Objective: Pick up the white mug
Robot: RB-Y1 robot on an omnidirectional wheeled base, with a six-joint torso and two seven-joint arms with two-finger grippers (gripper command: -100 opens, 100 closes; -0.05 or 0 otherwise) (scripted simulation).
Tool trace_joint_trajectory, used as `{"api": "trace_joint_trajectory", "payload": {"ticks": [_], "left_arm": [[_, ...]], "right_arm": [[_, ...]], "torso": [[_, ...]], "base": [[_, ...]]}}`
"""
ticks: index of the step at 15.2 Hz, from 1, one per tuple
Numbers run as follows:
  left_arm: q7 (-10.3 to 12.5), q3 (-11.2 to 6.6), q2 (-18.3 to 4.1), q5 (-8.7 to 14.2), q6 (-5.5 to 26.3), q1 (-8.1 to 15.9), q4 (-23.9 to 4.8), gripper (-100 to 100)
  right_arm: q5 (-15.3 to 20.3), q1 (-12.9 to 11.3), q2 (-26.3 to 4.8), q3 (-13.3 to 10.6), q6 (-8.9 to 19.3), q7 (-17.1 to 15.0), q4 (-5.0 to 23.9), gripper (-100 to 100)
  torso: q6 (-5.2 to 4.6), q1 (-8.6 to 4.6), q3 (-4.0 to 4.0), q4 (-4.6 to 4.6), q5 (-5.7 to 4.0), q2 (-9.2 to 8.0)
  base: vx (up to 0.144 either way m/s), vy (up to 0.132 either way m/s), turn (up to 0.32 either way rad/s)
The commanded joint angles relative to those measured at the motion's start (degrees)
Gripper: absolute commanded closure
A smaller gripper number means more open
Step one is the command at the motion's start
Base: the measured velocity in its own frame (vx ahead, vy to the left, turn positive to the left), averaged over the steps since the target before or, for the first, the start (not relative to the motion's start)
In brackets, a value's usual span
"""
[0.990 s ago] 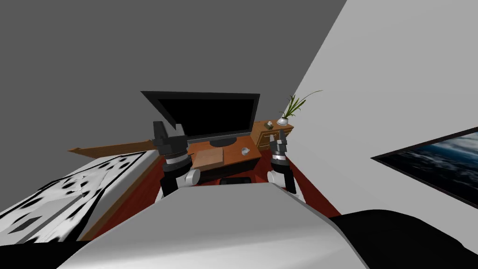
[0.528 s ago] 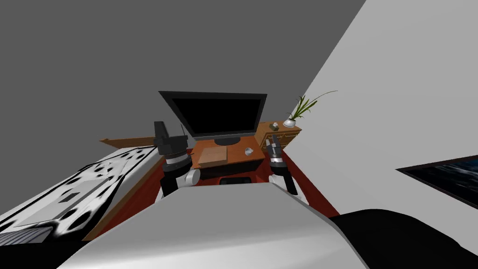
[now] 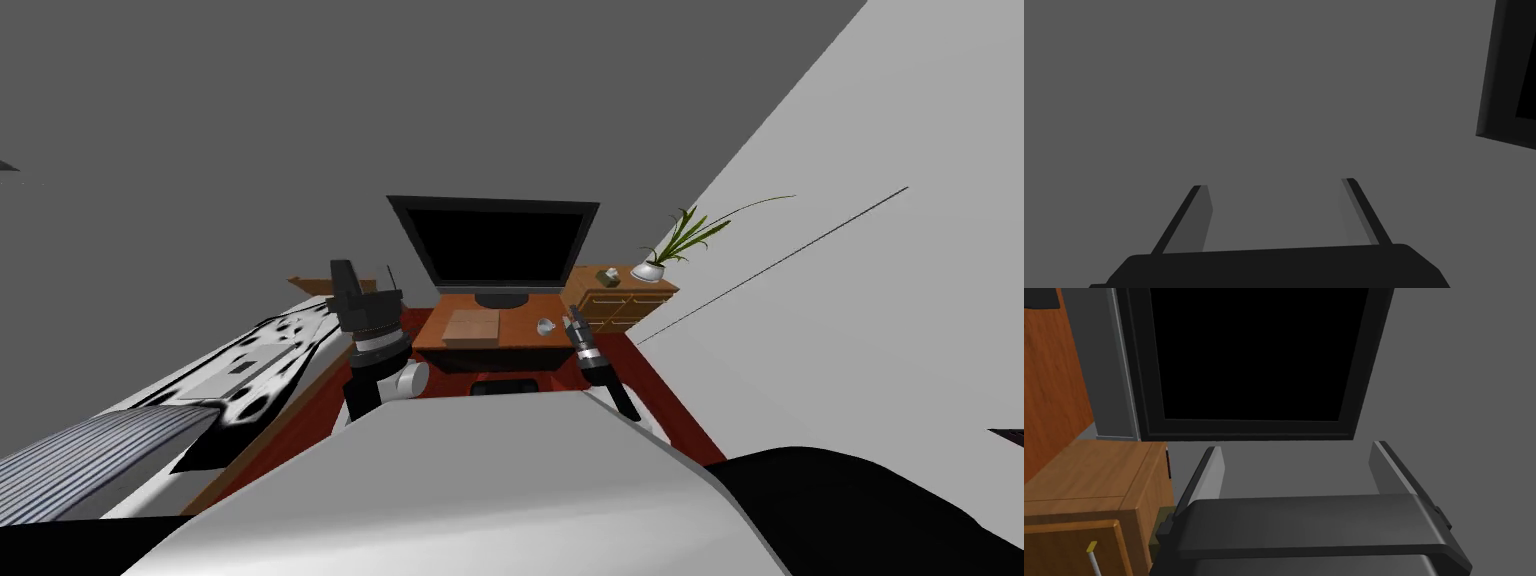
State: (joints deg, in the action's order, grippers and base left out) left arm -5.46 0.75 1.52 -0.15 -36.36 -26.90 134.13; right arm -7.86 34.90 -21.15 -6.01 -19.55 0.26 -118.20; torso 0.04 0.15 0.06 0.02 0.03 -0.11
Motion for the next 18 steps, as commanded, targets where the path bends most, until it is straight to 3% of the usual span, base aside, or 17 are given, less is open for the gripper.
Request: {"api": "trace_joint_trajectory", "payload": {"ticks": [1,2,4,7,9,10,11,12,13,16,18], "left_arm": [[0.0,0.00,0.0,0.0,0.0,0.0,0.0,0],[0.0,0.00,0.0,0.0,0.0,0.0,0.0,0],[0.0,0.00,0.0,0.0,0.0,0.0,0.0,0],[0.0,0.00,0.0,0.0,0.0,0.0,0.0,0],[0.0,0.00,0.0,0.0,0.0,0.0,0.0,0],[0.0,-0.01,0.0,0.0,0.0,0.0,0.0,0],[0.0,0.00,0.0,0.0,0.0,0.0,0.0,0],[0.0,0.00,0.0,0.0,0.0,0.0,0.0,0],[0.0,0.00,0.0,0.0,0.0,0.0,0.0,0],[0.0,0.00,0.0,0.0,0.0,0.0,0.0,0],[0.0,0.00,0.0,0.0,0.0,0.0,0.0,0]], "right_arm": [[-0.2,0.5,-2.4,-0.7,0.8,-0.3,1.6,-100],[-0.5,1.2,-4.0,-1.7,1.5,-0.7,3.7,-100],[-0.5,1.2,-4.9,-1.7,1.5,-0.7,3.8,-100],[-1.1,2.7,-9.1,-3.8,3.1,-1.6,8.0,-100],[-1.1,2.7,-10.0,-3.8,3.1,-1.6,8.4,-100],[-1.4,3.4,-12.5,-4.9,3.9,-2.0,9.7,-100],[-1.4,3.4,-12.5,-4.9,3.9,-2.0,10.7,-100],[-1.8,4.2,-15.0,-6.0,4.8,-2.5,12.2,-100],[-1.8,4.2,-15.1,-6.0,4.8,-2.5,13.3,-100],[-2.5,5.6,-19.2,-8.4,6.4,-3.4,17.8,-100],[-2.5,5.6,-20.0,-8.4,6.4,-3.4,18.3,-100]], "torso": [[0.00,0.00,0.00,0.00,0.00,0.00],[-0.01,-0.01,0.00,0.00,0.01,0.01],[-0.01,-0.03,-0.01,0.00,0.01,0.03],[-0.01,-0.08,-0.03,-0.01,-0.01,0.05],[0.00,-0.02,-0.03,-0.01,0.01,0.06],[-0.04,-0.05,-0.03,-0.01,0.00,0.06],[0.01,-0.05,-0.04,-0.01,0.00,0.07],[0.00,-0.06,-0.04,-0.01,0.00,0.07],[0.02,-0.03,-0.04,-0.01,-0.01,0.06],[-0.01,-0.01,-0.04,-0.01,0.01,0.07],[0.00,-0.02,-0.05,-0.01,0.01,0.09]], "base": [[-0.019,0.041,0.270],[-0.019,0.043,0.367],[-0.009,0.028,0.169],[-0.007,0.034,0.288],[-0.002,0.037,0.219],[-0.003,0.035,0.244],[-0.004,0.036,0.289],[-0.006,0.046,0.353],[-0.005,0.045,0.322],[0.001,0.050,0.396],[0.007,0.029,0.212]]}}
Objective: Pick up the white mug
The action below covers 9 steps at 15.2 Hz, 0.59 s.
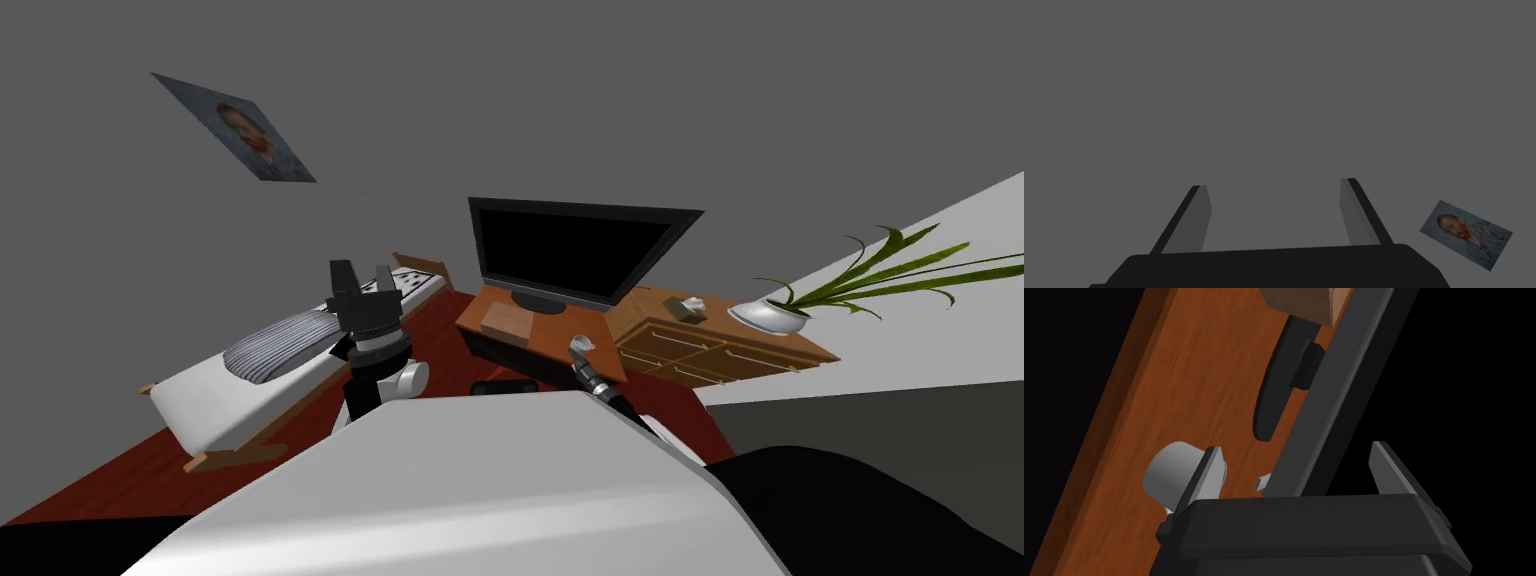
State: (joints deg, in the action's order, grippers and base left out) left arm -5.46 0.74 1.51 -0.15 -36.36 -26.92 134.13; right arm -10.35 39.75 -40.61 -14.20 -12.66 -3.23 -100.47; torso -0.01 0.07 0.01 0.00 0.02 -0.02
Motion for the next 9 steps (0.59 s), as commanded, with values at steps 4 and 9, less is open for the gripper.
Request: {"api": "trace_joint_trajectory", "payload": {"ticks": [4,9], "left_arm": [[0.0,0.01,0.0,0.0,0.0,0.0,0.0,0],[0.0,0.00,0.0,0.0,0.0,0.0,0.0,0]], "right_arm": [[-0.7,2.0,-5.2,-2.7,1.1,-0.9,5.5,-100],[-1.5,3.2,-9.6,-5.3,2.7,-1.9,10.0,-100]], "torso": [[0.07,0.02,0.00,0.00,0.01,0.00],[0.01,-0.02,0.00,0.00,0.00,0.00]], "base": [[0.010,0.033,0.335],[0.010,0.026,0.215]]}}
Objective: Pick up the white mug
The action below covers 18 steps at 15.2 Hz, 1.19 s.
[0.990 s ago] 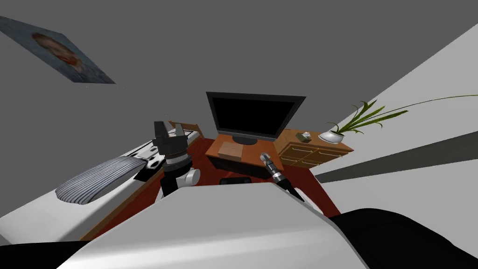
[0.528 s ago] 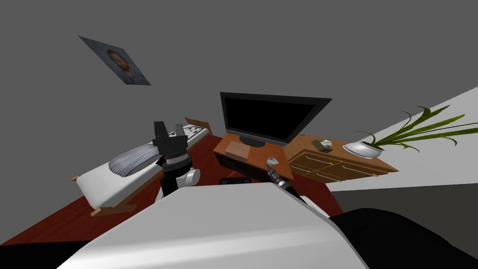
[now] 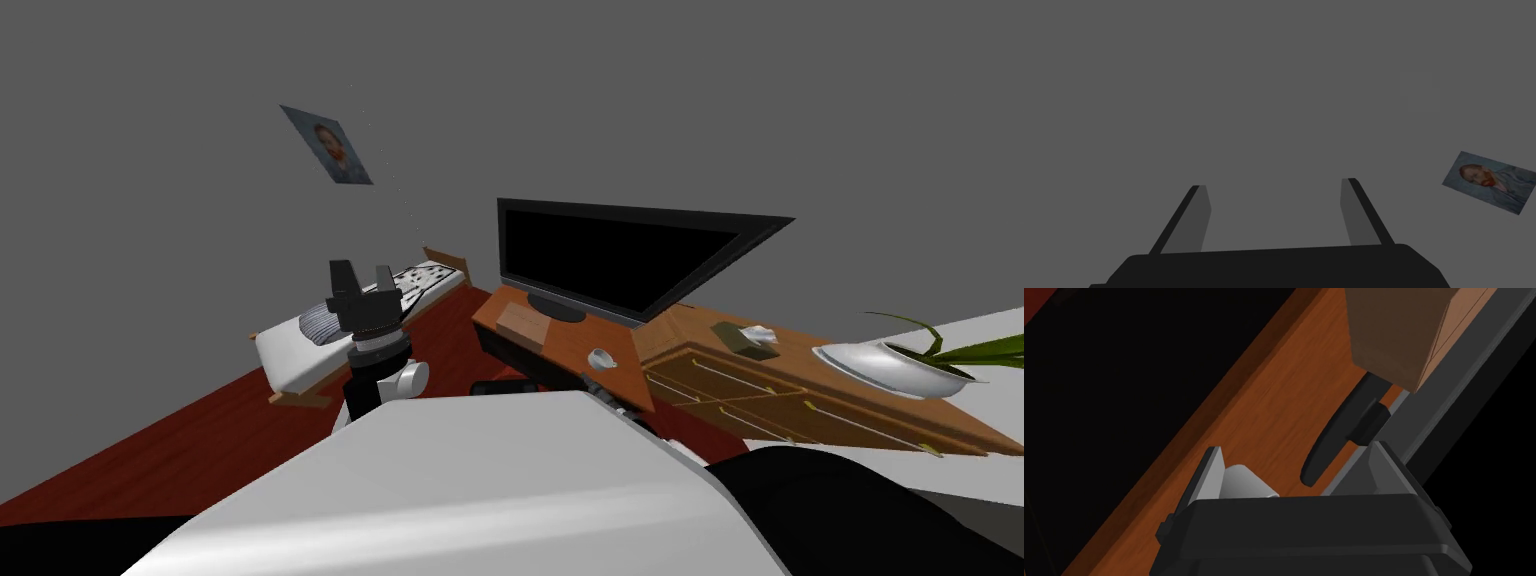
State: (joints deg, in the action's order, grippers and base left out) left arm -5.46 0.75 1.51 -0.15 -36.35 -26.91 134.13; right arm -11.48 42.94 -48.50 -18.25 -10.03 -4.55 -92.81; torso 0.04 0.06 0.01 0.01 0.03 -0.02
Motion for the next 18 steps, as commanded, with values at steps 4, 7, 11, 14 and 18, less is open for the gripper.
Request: {"api": "trace_joint_trajectory", "payload": {"ticks": [4,7,11,14,18], "left_arm": [[0.0,0.00,0.0,0.0,0.0,0.0,0.0,0],[0.0,0.00,0.0,0.0,0.0,0.0,0.0,0],[0.0,0.00,0.0,0.0,0.0,0.0,0.0,0],[0.0,-0.01,0.0,0.0,0.0,0.0,0.0,0],[0.0,-0.01,0.0,0.0,0.0,0.0,0.0,0]], "right_arm": [[-0.7,0.5,-3.7,-2.5,0.8,-1.1,5.6,-100],[-1.1,1.0,-5.6,-3.8,1.5,-1.5,8.0,-100],[-2.2,2.2,-10.6,-7.6,3.4,-2.9,14.5,-100],[-2.5,2.4,-11.9,-8.9,4.0,-3.4,16.4,-100],[-2.9,2.7,-13.1,-10.1,4.5,-3.8,19.2,-100]], "torso": [[0.01,-0.03,0.00,0.00,0.00,0.01],[-0.02,-0.02,-0.01,-0.01,-0.01,0.02],[0.03,-0.04,-0.05,-0.02,0.01,0.08],[-0.05,-0.06,-0.06,-0.02,-0.01,0.10],[-0.02,-0.04,0.00,0.00,-0.01,0.00]], "base": [[0.014,0.019,0.282],[0.017,0.017,0.201],[0.029,0.020,0.431],[0.028,0.004,0.275],[0.015,0.004,0.214]]}}
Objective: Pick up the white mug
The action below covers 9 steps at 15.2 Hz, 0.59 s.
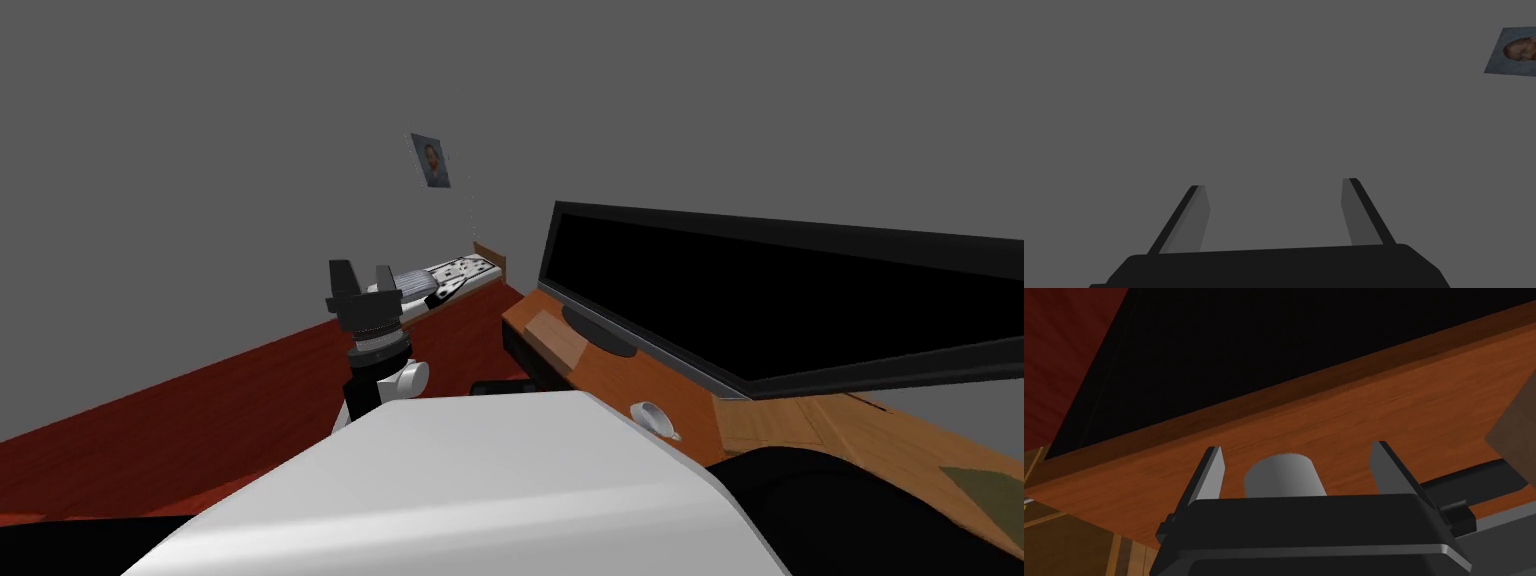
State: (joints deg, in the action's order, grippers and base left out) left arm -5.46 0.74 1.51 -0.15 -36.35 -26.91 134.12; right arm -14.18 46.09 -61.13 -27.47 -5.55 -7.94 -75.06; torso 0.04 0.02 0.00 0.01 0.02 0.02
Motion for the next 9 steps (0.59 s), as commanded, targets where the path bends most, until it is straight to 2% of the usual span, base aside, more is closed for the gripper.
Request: {"api": "trace_joint_trajectory", "payload": {"ticks": [1,2,3,4,5,6,7,8,9], "left_arm": [[0.0,0.00,0.0,0.0,0.0,0.0,0.0,0],[0.0,0.00,0.0,0.0,0.0,0.0,0.0,0],[0.0,0.00,0.0,0.0,0.0,0.0,0.0,0],[0.0,-0.01,0.0,0.0,0.0,0.0,0.0,0],[0.0,0.00,0.0,0.0,0.0,0.0,0.0,0],[0.0,0.00,0.0,0.0,0.0,0.0,0.0,0],[0.0,0.00,0.0,0.0,0.0,0.0,0.0,0],[0.0,-0.01,0.0,0.0,0.0,0.0,0.0,0],[0.0,0.00,0.0,0.0,0.0,0.0,0.0,0]], "right_arm": [[-0.5,-0.3,-1.6,-2.1,0.5,-0.8,2.9,-100],[-0.5,-0.3,-1.6,-2.1,0.5,-0.8,3.4,-100],[-0.5,-0.3,-1.6,-2.1,0.5,-0.8,3.4,-100],[-0.9,-0.2,-2.5,-3.2,0.9,-1.2,5.2,-100],[-1.2,-0.2,-3.2,-4.3,1.3,-1.6,6.6,-100],[-1.2,-0.2,-3.2,-4.3,1.3,-1.6,6.7,-100],[-1.2,-0.2,-3.2,-4.3,1.3,-1.6,6.8,-100],[-1.4,-0.2,-3.7,-5.3,1.7,-1.9,8.3,-100],[-1.7,-0.3,-4.1,-6.3,2.0,-2.3,9.7,-100]], "torso": [[0.00,0.00,0.00,0.00,0.00,0.00],[0.06,-0.02,-0.03,-0.01,0.00,0.06],[0.02,-0.05,-0.06,-0.02,-0.01,0.10],[-0.06,-0.04,-0.03,-0.02,-0.02,0.03],[-0.02,-0.01,0.00,0.00,0.00,-0.02],[0.06,-0.05,-0.03,-0.01,0.01,0.05],[0.02,-0.09,-0.05,-0.02,-0.01,0.08],[-0.05,-0.08,-0.03,-0.02,-0.03,0.05],[-0.01,-0.04,0.00,0.00,-0.02,-0.01]], "base": [[0.042,0.003,0.420],[0.043,-0.009,0.346],[0.015,-0.008,0.075],[0.004,0.005,0.165],[0.036,-0.012,0.461],[0.040,-0.026,0.366],[0.024,-0.019,0.115],[-0.003,-0.001,0.176],[0.039,-0.012,0.413]]}}
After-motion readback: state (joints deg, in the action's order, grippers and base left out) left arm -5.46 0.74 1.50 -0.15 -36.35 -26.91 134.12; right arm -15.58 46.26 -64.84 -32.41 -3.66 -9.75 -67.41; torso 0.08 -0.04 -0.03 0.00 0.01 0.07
